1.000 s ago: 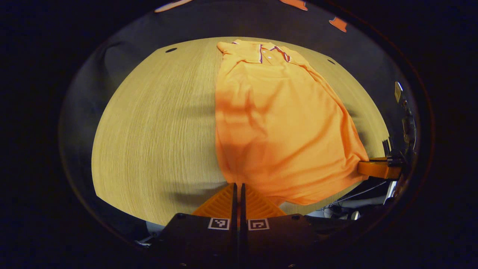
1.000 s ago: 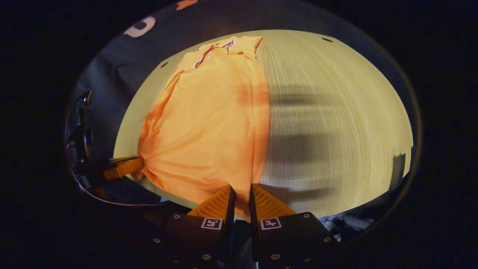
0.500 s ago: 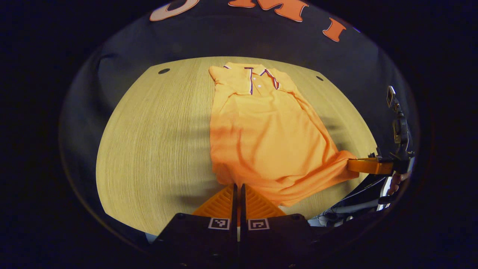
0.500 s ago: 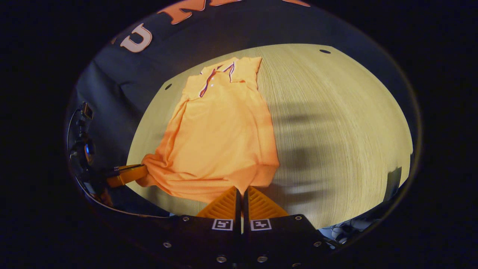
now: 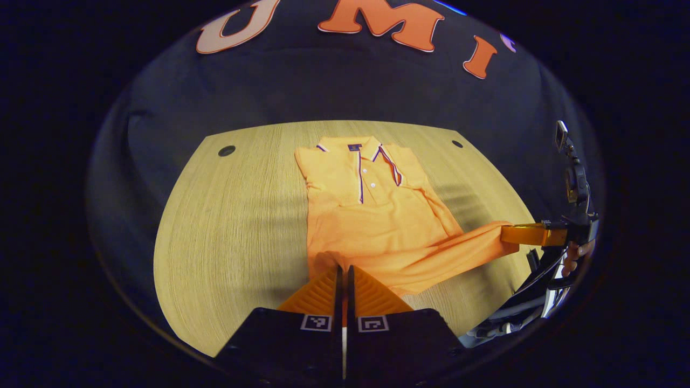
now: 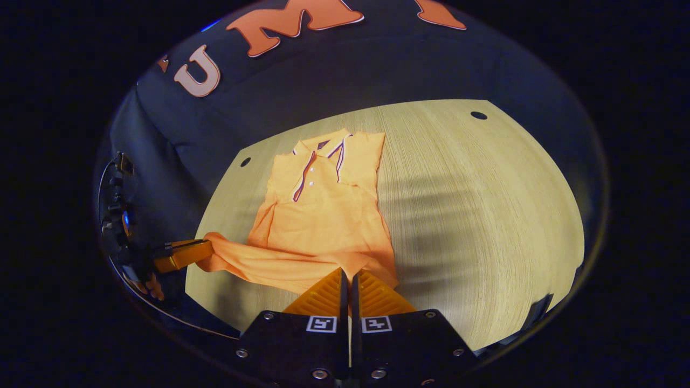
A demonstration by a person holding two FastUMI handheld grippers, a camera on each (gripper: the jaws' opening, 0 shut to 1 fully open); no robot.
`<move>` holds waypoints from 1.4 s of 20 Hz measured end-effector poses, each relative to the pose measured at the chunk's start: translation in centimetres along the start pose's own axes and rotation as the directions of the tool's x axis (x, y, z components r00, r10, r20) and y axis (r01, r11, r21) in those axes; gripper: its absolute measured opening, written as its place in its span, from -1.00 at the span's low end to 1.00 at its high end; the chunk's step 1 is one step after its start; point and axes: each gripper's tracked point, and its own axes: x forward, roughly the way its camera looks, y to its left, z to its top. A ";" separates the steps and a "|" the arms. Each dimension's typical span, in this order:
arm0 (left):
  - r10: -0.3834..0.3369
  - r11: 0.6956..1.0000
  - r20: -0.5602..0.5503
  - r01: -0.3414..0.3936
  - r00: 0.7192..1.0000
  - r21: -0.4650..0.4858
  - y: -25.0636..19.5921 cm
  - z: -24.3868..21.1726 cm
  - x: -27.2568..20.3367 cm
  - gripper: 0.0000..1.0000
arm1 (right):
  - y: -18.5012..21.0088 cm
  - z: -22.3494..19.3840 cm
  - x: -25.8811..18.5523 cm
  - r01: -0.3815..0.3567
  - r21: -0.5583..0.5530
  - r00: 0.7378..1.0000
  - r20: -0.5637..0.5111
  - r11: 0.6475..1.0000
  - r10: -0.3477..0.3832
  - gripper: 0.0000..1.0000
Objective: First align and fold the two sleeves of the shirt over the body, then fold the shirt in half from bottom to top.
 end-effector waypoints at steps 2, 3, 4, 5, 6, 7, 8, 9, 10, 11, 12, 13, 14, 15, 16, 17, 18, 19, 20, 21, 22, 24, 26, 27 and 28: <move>-0.011 1.000 0.022 0.011 1.000 -0.003 0.6 2.5 0.7 -0.94 | -0.3 1.9 0.2 0.015 -0.014 1.000 0.008 1.000 -0.015 -0.94; -0.013 1.000 0.034 0.013 0.999 -0.002 0.9 3.5 1.2 -0.93 | -0.3 3.0 0.8 0.024 -0.015 1.000 0.012 1.000 -0.024 -0.94; -0.018 1.000 0.046 0.018 0.999 0.004 1.2 5.0 1.7 -0.94 | -0.2 4.2 1.5 0.030 -0.016 0.999 0.021 0.999 -0.030 -0.94; -0.019 1.000 0.056 0.018 0.998 0.013 1.6 6.4 2.4 -0.94 | -0.2 5.3 2.2 0.036 -0.018 0.999 0.029 0.999 -0.036 -0.94; -0.017 1.000 0.063 0.015 0.998 0.024 2.1 7.5 3.1 -0.94 | -0.2 6.4 2.9 0.045 -0.020 0.998 0.036 0.999 -0.044 -0.94; -0.017 1.000 0.072 0.015 0.997 0.026 2.5 8.7 3.9 -0.94 | -0.2 7.5 3.5 0.052 -0.019 0.998 0.040 0.998 -0.052 -0.94; -0.019 1.000 0.080 0.018 0.997 0.024 2.9 10.0 4.7 -0.94 | -0.3 8.7 4.2 0.061 -0.015 0.997 0.046 0.998 -0.061 -0.94; -0.021 1.000 0.084 0.019 0.996 0.022 3.2 11.2 5.5 -0.94 | -0.3 9.8 4.9 0.066 -0.011 0.997 0.048 0.998 -0.065 -0.94; -0.020 1.000 0.090 0.018 0.996 0.020 3.6 12.3 6.2 -0.94 | -0.3 10.8 5.6 0.071 -0.007 0.996 0.052 0.997 -0.071 -0.94; -0.025 1.000 0.094 0.023 0.995 0.020 3.9 13.4 7.1 -0.93 | -0.4 12.0 6.2 0.074 -0.004 0.996 0.054 0.997 -0.074 -0.94; -0.025 0.999 0.102 0.023 0.994 0.023 4.1 14.5 7.9 -0.94 | -0.5 13.1 7.1 0.082 -0.003 0.995 0.058 0.997 -0.082 -0.94; -0.028 0.999 0.108 0.024 0.994 0.032 4.4 15.5 8.8 -0.94 | -0.7 14.2 7.8 0.090 -0.003 0.994 0.060 0.996 -0.090 -0.94; -0.023 0.999 0.109 0.019 0.994 0.038 4.9 16.3 9.9 -0.94 | -0.7 15.1 8.7 0.095 -0.001 0.994 0.058 0.996 -0.094 -0.94; -0.019 0.999 0.098 0.015 0.995 0.044 5.4 16.7 10.9 -0.94 | -0.8 15.9 9.7 0.099 -0.002 0.994 0.055 0.995 -0.099 -0.95; -0.016 0.999 0.094 0.011 0.995 0.047 5.8 17.4 12.0 -0.94 | -0.9 16.8 10.5 0.108 -0.004 0.993 0.050 0.994 -0.108 -0.94; -0.018 0.999 0.090 0.013 0.996 0.048 6.0 18.0 12.9 -0.94 | -1.0 17.6 11.4 0.117 -0.010 0.992 0.046 0.993 -0.116 -0.95; -0.017 0.999 0.094 0.013 0.995 0.049 6.4 18.8 13.6 -0.94 | -1.1 18.5 12.2 0.127 -0.016 0.991 0.047 0.992 -0.126 -0.94; -0.016 0.999 0.098 0.011 0.995 0.053 6.7 19.6 14.3 -0.93 | -1.2 19.3 12.8 0.133 -0.020 0.990 0.045 0.991 -0.132 -0.95; -0.015 0.998 0.101 0.009 0.995 0.061 7.0 20.2 15.2 -0.94 | -1.2 20.3 13.8 0.140 -0.022 0.989 0.046 0.990 -0.139 -0.95; -0.018 0.998 0.106 0.011 0.994 0.067 7.2 20.8 16.1 -0.94 | -1.3 21.1 14.7 0.147 -0.024 0.988 0.044 0.989 -0.146 -0.95; -0.018 0.998 0.104 0.011 0.994 0.067 7.5 21.4 17.0 -0.94 | -1.3 21.8 15.4 0.155 -0.023 0.987 0.042 0.988 -0.154 -0.95; 0.004 0.998 0.093 -0.010 0.996 0.063 8.6 22.0 18.6 -0.94 | -1.2 23.3 16.9 0.165 -0.010 0.986 0.038 0.986 -0.165 -0.95; 0.018 0.998 0.093 -0.023 0.996 0.059 9.4 23.0 20.0 -0.94 | -1.3 24.5 18.4 0.189 -0.018 0.981 0.046 0.982 -0.188 -0.95; 0.019 0.998 0.087 -0.024 0.996 0.059 9.5 23.0 20.5 -0.94 | -1.7 25.0 19.3 0.214 -0.021 0.976 0.047 0.977 -0.213 -0.94; 0.032 0.998 0.073 -0.036 0.997 0.059 9.6 22.9 20.7 -0.94 | -2.0 24.6 19.7 0.246 -0.010 0.969 0.011 0.969 -0.245 -0.94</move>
